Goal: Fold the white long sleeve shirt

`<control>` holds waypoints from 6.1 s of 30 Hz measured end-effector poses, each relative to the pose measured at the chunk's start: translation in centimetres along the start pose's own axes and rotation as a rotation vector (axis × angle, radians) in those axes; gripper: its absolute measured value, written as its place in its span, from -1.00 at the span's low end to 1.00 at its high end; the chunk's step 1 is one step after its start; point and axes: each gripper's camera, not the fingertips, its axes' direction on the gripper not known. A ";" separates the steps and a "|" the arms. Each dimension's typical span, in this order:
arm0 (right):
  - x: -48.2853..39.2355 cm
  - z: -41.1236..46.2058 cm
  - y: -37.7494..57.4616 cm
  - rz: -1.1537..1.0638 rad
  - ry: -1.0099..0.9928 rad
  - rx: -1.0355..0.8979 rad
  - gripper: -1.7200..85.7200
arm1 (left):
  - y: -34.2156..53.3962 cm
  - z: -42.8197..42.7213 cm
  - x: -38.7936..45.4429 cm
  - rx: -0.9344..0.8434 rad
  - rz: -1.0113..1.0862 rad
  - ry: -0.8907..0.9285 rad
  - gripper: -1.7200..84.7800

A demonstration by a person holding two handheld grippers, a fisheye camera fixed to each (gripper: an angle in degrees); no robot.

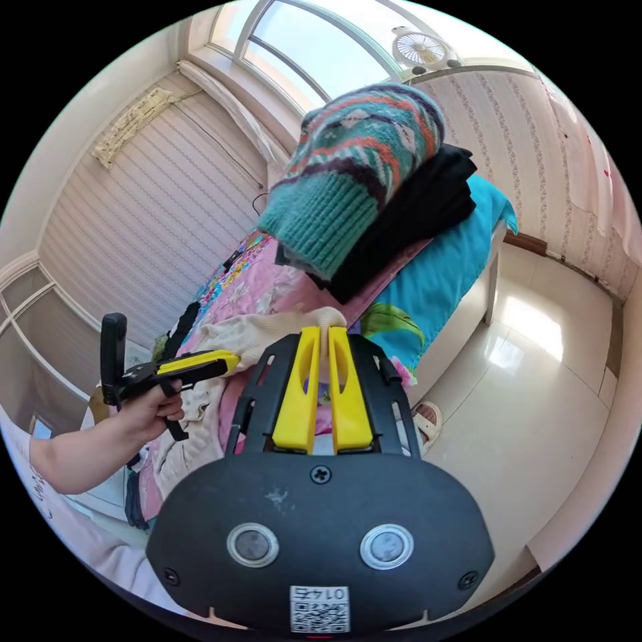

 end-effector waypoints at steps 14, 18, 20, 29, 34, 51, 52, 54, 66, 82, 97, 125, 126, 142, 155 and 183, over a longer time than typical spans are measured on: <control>-23.9 0.7 -3.1 -0.327 -0.687 -0.045 -0.93 | 12.2 -15.7 -12.2 0.340 -0.466 -0.032 -0.98; -34.8 5.1 -0.7 -0.475 -0.819 -0.205 -0.93 | 19.5 -21.0 -17.2 0.438 -0.612 -0.057 -0.98; -41.8 8.0 2.3 -0.593 -0.833 -0.331 -0.92 | 22.9 -22.5 -19.0 0.448 -0.668 -0.083 -0.97; -53.0 19.5 15.2 -0.849 -0.611 -0.843 -0.80 | 39.0 -24.9 -24.7 0.293 -0.944 -0.100 -0.87; -49.2 19.3 14.5 -0.829 -0.586 -0.843 -0.80 | 44.1 -28.3 -25.9 0.339 -1.011 -0.071 -0.86; -42.5 30.4 -4.4 -0.552 -0.132 -0.593 -0.72 | 41.2 -34.4 -46.4 0.324 -1.013 -0.117 -0.75; -42.3 32.1 -5.0 -0.532 -0.122 -0.617 -0.71 | 41.1 -34.4 -47.0 0.318 -1.025 -0.112 -0.74; -41.6 34.5 -5.7 -0.445 -0.139 -0.678 -0.72 | 40.4 -34.3 -49.1 0.278 -1.035 -0.140 -0.74; -44.0 34.7 -10.8 -0.450 -0.289 -0.558 -0.94 | 40.7 -37.5 -49.8 0.168 -0.861 -0.242 -0.96; -33.1 22.4 -0.8 -0.612 -0.371 -0.709 -0.93 | 58.9 -42.6 -29.1 0.267 -0.838 -0.261 -0.98; -29.7 23.7 3.5 -0.307 -0.290 -0.704 -0.76 | 62.8 -39.4 -24.8 0.409 -1.139 -0.090 -0.77; -38.2 26.7 14.3 -0.678 0.148 -0.602 -0.96 | 59.4 -33.0 -13.4 0.169 -0.927 -0.226 -0.98; -39.4 26.7 15.2 -0.736 0.136 -0.587 -0.96 | 58.0 -32.3 -11.6 0.147 -0.849 -0.256 -0.98; -54.4 41.1 31.5 -1.025 -0.046 -0.802 -0.98 | 45.5 -13.9 -1.6 0.010 -0.414 -0.326 -0.98; -61.5 44.3 31.5 -1.070 -0.039 -0.784 -0.97 | 44.0 -8.5 1.4 -0.058 -0.416 -0.193 -0.98; -62.4 53.3 31.6 -1.217 0.156 -1.022 -0.97 | 38.9 -7.1 0.2 -0.021 -0.363 -0.312 -0.98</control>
